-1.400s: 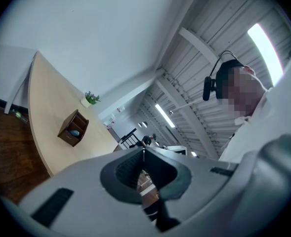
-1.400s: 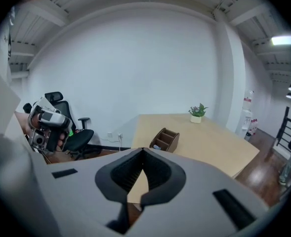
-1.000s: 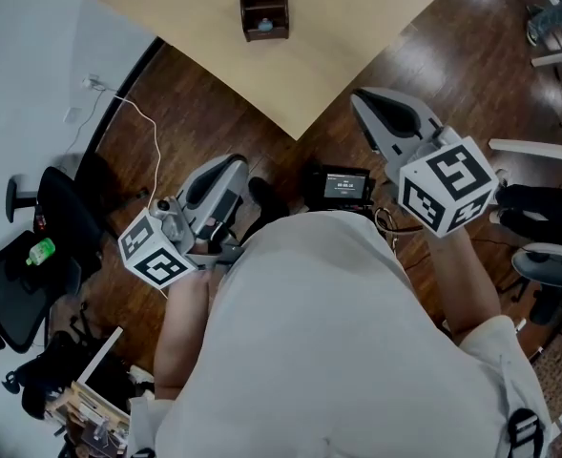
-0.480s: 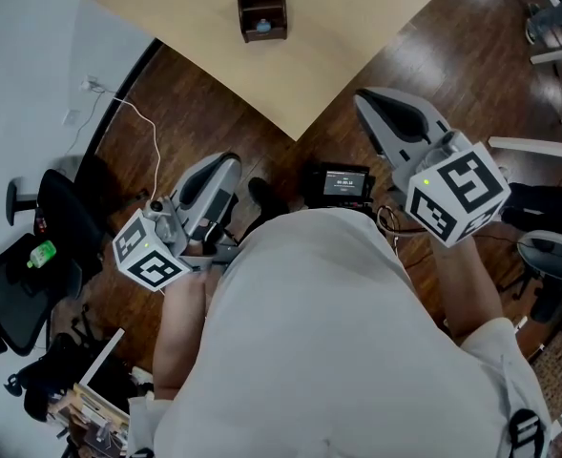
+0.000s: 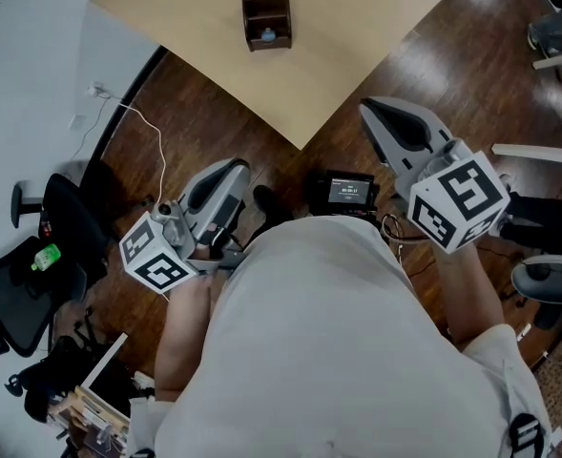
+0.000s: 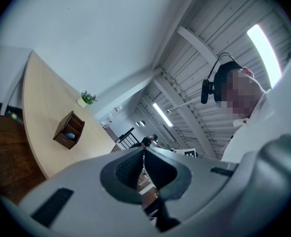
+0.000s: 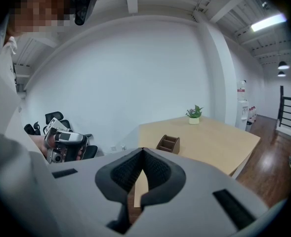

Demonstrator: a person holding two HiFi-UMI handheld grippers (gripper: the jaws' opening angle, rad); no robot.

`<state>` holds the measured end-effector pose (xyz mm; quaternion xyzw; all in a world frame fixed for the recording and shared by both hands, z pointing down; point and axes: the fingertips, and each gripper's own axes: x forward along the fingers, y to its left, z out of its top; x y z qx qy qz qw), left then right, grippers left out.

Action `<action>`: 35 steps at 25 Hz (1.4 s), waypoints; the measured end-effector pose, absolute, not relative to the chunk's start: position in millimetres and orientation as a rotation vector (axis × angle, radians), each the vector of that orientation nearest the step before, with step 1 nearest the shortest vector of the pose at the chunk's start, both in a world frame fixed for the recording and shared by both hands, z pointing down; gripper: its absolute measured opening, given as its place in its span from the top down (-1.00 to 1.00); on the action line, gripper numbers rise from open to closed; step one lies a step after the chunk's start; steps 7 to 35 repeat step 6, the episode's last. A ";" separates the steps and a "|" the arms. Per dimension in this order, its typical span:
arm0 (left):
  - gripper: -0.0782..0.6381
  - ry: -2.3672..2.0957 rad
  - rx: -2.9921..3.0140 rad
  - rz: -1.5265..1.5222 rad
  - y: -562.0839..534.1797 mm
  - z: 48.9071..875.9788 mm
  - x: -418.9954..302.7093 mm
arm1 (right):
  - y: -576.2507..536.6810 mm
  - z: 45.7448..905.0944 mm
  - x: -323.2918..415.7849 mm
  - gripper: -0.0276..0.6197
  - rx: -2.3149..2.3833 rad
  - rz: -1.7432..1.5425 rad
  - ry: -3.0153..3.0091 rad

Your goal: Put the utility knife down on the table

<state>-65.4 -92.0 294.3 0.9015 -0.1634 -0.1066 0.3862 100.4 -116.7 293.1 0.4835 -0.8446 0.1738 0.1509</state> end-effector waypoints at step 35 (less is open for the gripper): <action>0.77 -0.396 2.282 -0.261 -87.9 298.2 -60.5 | -119.8 295.4 102.9 0.91 1.391 0.485 -2.409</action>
